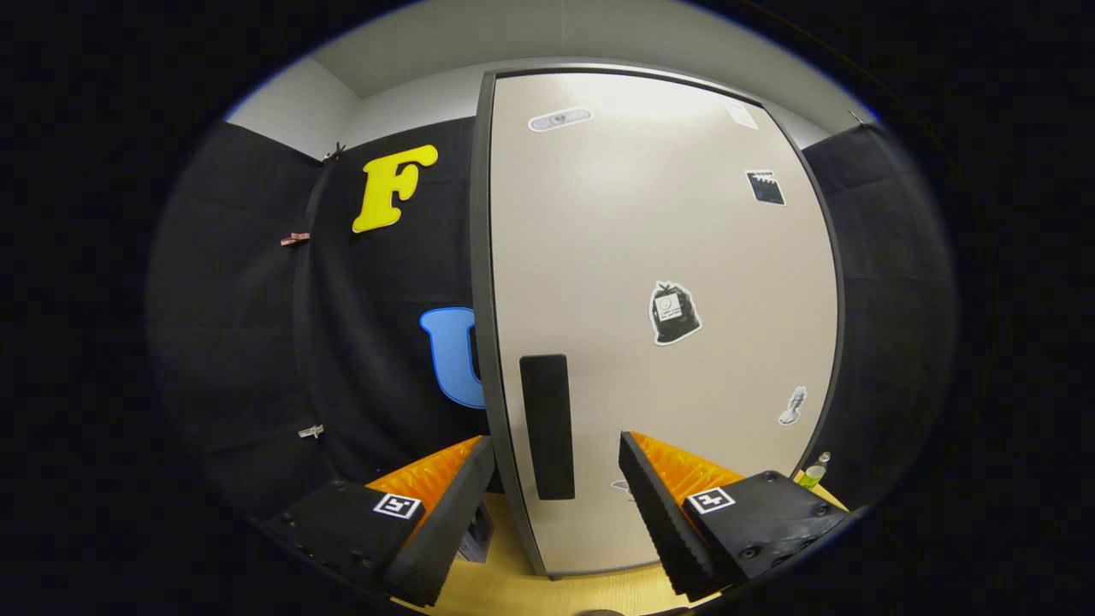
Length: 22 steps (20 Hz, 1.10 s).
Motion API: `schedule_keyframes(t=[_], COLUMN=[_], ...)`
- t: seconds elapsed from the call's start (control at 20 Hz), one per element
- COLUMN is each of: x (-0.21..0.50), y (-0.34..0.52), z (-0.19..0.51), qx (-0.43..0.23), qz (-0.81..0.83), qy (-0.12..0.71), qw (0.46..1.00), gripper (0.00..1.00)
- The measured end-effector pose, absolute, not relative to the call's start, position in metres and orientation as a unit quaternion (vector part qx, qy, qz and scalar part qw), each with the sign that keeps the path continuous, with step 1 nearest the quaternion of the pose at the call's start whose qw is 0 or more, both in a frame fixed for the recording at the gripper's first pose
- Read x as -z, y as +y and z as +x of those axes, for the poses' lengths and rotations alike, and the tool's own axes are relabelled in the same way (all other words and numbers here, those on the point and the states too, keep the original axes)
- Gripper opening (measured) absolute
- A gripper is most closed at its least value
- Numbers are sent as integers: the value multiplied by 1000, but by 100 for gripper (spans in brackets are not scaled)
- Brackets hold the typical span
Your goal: Open the shoe cabinet door, grab the shoes and put them into the shoe cabinet, then close the shoe cabinet door.
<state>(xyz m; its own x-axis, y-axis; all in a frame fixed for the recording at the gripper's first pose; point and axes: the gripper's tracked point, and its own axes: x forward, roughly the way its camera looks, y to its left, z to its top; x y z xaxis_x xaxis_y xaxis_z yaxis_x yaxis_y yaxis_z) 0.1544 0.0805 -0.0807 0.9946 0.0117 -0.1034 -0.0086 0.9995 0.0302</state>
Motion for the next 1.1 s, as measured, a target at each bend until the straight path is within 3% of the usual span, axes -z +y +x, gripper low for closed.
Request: schedule_keyframes(t=[0.25,0.3,0.35,0.5,0.55,0.6,0.8,1.1], x=[98,101,104,107,106,106,106,105], y=[80,78,77,80,81,81,80,79], z=[185,190,191,192,193,194,194,193], qx=[10,14,17,13,12,14,14,27], qz=[21,20,19,22,18,11,2,5], qy=[64,65,68,72,69,66,62,51], qw=[998,998,997,997,997,998,998,998], gripper=[97,92,77,70,48,41,32,32])
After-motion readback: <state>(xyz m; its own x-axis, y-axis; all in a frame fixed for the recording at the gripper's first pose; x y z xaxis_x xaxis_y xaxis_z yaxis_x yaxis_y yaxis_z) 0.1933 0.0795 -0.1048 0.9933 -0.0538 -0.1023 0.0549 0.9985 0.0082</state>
